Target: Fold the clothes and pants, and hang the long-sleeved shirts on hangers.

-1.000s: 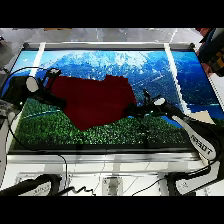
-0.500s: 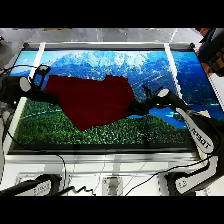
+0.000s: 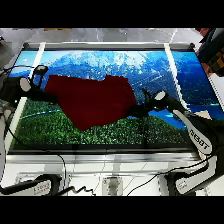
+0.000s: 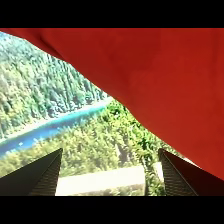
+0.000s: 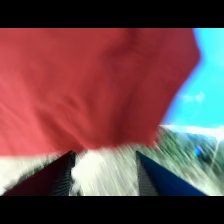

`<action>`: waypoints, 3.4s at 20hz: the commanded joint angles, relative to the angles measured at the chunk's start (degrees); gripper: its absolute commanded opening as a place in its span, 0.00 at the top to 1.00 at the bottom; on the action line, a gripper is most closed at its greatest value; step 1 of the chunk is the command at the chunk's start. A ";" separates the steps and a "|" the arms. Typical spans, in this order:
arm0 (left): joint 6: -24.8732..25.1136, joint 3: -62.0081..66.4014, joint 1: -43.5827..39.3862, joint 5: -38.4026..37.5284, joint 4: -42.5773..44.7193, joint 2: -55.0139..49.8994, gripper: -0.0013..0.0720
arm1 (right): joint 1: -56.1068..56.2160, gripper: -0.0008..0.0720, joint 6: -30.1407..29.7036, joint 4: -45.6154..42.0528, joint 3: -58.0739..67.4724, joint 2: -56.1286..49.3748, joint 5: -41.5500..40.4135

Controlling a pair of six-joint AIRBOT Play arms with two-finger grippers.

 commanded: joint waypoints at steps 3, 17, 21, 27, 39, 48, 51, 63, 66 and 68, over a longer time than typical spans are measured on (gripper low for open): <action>-3.69 0.04 0.04 0.46 0.04 -1.62 0.05 | 5.73 0.97 0.76 -0.07 1.07 0.15 -14.71; -12.46 0.02 2.91 -6.08 -7.56 -5.33 0.33 | 3.80 0.97 -5.90 -13.70 11.13 31.17 -3.26; -4.50 0.02 1.27 -5.51 -34.34 -15.72 0.31 | 3.80 0.96 -5.92 -13.90 10.05 31.01 -1.38; 3.69 0.04 -5.81 2.40 -53.59 -27.23 0.08 | 3.80 0.96 -5.92 -14.03 9.88 30.69 -1.42; 6.01 11.98 -0.39 -7.52 -34.36 -9.64 0.97 | 3.76 0.96 -5.81 -32.89 10.36 35.47 -4.90; 6.03 12.94 1.49 -10.88 -20.15 27.58 0.97 | 3.78 0.96 -5.64 -27.43 10.36 53.27 -2.58; 6.03 12.94 1.49 -13.99 -17.66 34.18 0.97 | 3.80 0.97 -5.66 -22.82 10.34 58.10 2.40; 7.76 -1.49 1.36 -18.84 -17.99 11.93 0.94 | 3.76 0.97 -2.67 -28.15 8.87 35.12 7.76; 8.15 -2.03 1.38 -6.71 -17.92 -0.39 0.29 | 3.76 0.97 -2.64 -28.06 8.87 24.70 2.58; 7.91 -1.92 1.51 -2.45 -17.90 -5.11 0.29 | 3.76 0.97 -2.62 -27.74 8.87 20.28 -0.44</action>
